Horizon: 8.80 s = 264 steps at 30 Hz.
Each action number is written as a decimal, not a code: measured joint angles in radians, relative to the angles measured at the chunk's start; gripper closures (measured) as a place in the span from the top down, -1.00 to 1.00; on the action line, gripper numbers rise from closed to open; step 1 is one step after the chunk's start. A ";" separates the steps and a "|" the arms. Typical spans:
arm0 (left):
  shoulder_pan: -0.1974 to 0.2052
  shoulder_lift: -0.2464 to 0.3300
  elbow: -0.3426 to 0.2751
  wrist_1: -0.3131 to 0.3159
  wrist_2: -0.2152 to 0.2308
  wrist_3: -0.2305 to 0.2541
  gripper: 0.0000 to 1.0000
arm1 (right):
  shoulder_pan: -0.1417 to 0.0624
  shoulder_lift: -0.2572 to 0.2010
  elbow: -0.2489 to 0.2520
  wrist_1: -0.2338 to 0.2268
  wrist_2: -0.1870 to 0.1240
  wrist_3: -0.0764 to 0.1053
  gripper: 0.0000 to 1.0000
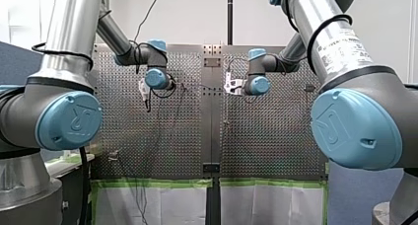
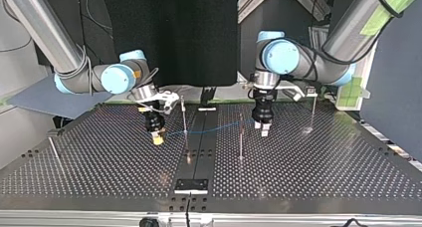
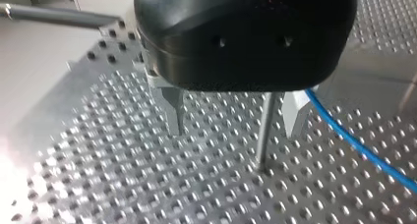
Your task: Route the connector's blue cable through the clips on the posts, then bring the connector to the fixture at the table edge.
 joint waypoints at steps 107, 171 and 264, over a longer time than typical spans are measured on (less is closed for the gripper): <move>-0.144 0.102 -0.165 0.020 -0.006 0.073 1.00 | 0.001 0.001 0.000 0.023 0.003 -0.003 -1.00; -0.302 -0.188 0.194 -0.046 -0.316 0.140 1.00 | -0.013 0.014 0.001 0.039 0.020 -0.032 -1.00; -0.272 -0.252 0.236 -0.041 -0.366 0.173 -1.00 | -0.005 0.016 0.040 0.131 0.093 -0.072 -1.00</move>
